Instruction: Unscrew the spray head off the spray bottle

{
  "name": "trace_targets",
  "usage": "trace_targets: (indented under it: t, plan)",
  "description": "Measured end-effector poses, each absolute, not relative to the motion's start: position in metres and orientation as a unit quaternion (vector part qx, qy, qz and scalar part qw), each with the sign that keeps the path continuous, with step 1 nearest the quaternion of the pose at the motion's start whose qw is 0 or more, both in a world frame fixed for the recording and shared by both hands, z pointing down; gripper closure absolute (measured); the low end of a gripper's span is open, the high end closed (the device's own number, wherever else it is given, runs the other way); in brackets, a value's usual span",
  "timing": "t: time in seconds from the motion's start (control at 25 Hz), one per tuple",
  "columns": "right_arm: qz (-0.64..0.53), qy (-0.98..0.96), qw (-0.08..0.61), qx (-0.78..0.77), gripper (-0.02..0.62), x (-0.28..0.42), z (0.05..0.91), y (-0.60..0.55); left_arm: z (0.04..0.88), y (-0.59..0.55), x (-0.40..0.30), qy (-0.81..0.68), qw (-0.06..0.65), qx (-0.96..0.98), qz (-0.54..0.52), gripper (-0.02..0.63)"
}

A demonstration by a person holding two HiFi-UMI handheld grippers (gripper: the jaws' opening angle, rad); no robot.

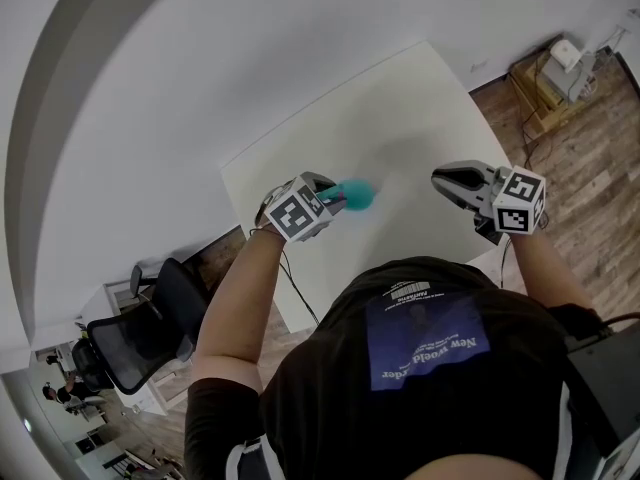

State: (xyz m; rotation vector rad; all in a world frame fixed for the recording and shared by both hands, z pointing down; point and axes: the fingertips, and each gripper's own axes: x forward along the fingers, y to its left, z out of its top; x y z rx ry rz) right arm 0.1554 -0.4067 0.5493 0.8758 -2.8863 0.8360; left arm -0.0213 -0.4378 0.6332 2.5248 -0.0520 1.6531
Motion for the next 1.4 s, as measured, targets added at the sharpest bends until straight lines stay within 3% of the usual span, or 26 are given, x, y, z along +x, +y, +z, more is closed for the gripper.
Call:
trace_targets:
  t: [0.2,0.84,1.4]
  plan:
    - [0.258,-0.932,-0.002,0.254,0.578,0.142,0.534,-0.409,0.574,-0.44,-0.019,-0.074,0.116,0.898,0.418,0.46]
    - [0.181,-0.977,-0.015,0.111,0.185,0.05,0.428,-0.404,0.421,-0.403,-0.067,-0.103,0.242,0.965,0.005,0.46]
    - [0.168,-0.985,0.008,0.046,0.16,0.007,0.39,-0.399,0.381,-0.385,-0.065,-0.076,0.252,0.961,-0.087,0.462]
